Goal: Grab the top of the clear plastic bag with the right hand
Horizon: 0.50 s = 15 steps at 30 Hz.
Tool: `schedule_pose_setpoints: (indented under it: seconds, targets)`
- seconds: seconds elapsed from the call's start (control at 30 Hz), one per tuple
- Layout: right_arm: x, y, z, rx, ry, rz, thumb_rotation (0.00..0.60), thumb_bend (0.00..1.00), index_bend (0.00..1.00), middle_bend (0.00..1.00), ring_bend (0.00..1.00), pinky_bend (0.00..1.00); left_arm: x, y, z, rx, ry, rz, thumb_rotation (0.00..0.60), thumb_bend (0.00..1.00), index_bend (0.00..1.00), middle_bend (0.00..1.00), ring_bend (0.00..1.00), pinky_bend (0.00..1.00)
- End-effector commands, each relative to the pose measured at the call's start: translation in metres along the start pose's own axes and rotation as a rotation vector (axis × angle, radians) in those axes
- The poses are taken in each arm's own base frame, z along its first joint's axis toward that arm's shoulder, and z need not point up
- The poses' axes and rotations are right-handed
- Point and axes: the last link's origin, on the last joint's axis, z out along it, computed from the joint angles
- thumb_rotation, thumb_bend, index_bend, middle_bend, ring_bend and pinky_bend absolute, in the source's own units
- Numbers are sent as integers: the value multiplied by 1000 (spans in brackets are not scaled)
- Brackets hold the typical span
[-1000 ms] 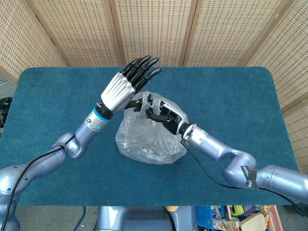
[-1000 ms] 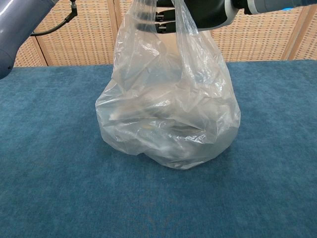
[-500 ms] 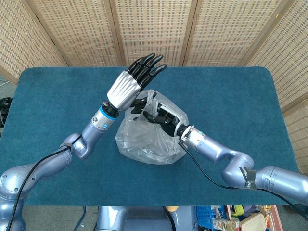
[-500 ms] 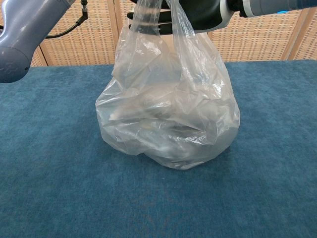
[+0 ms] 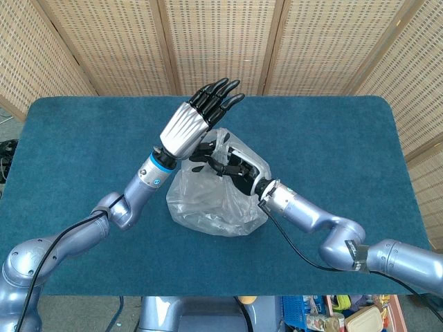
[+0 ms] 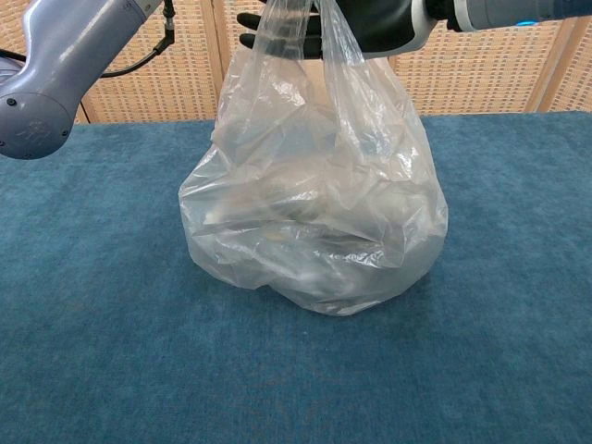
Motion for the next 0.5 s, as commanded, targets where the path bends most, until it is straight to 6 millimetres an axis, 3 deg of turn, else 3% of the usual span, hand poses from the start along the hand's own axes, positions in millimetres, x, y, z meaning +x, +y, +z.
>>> schedule_pose_setpoints:
  seconds: [0.03, 0.33, 0.5]
  targets:
    - [-2, 1, 0, 2, -12, 19, 600, 668, 346, 370, 256, 312, 0, 1, 1, 0, 3, -2, 600, 344, 54, 0, 12, 155]
    - [-1, 0, -3, -8, -23, 23, 600, 667, 341, 390, 307, 354, 0, 0, 2, 4, 7, -4, 600, 344, 55, 0, 12, 155]
    - [1, 4, -6, -27, -26, 3, 600, 668, 443, 484, 366, 354, 1, -3, 3, 10, 11, -1, 600, 344, 56, 0, 12, 155]
